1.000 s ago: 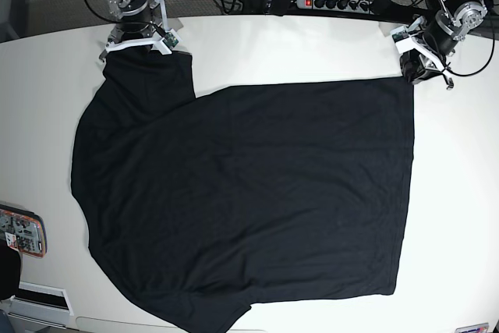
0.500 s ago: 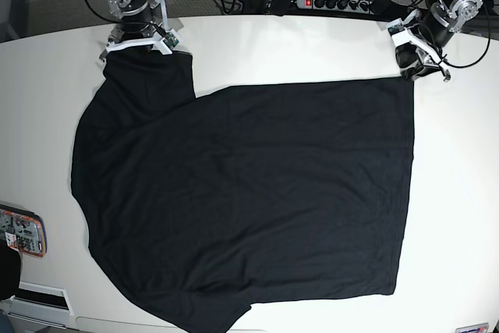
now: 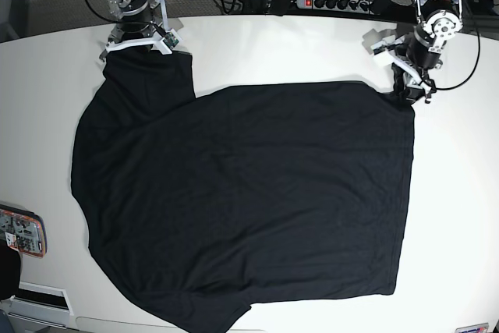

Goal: Fold the T-shirt properly
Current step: 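Grasp the shoulder corner with the left gripper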

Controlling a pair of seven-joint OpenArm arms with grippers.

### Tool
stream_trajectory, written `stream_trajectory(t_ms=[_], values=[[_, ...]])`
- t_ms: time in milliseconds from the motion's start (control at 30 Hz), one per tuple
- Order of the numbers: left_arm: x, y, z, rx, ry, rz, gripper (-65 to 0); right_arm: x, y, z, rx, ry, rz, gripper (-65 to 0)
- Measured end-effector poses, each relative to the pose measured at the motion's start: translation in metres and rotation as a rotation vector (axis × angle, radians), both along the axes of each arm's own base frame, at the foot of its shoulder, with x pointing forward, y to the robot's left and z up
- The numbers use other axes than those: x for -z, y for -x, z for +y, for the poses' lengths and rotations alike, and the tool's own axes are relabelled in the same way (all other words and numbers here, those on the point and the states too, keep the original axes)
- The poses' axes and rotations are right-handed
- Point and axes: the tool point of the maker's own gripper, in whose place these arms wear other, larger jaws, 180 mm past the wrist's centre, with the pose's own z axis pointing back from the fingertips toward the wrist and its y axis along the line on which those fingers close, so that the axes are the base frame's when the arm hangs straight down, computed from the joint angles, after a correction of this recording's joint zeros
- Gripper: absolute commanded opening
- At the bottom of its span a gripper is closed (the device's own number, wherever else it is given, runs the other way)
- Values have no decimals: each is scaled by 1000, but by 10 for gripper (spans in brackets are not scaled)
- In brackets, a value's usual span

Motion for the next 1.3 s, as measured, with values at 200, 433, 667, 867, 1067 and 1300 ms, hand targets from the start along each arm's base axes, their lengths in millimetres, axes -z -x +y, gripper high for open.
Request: stream_trajectory(t_ms=[200,433,667,867,1067,1300], values=[[1,0,-3,5,-1,1,-458,0,0,0,0,0,0,-650],[5,1,-5,7,-1,25,-650,0,0,0,0,0,1,-650],[-4,-7,-15,-36,110,-10,-650,0,0,0,-1,-1,-1,-650],[-18,-13,-31,-87,271,-50,-650,-2,-2,1,-3,-4,-9,-650],[-34,-19,-9,-133,254,-102,-650,-2,-2,1,-2,-4,-9,-650],[-40,-19,8,-167,232,-121,-650,-3,-4,-1,1,-1,-15,-650]])
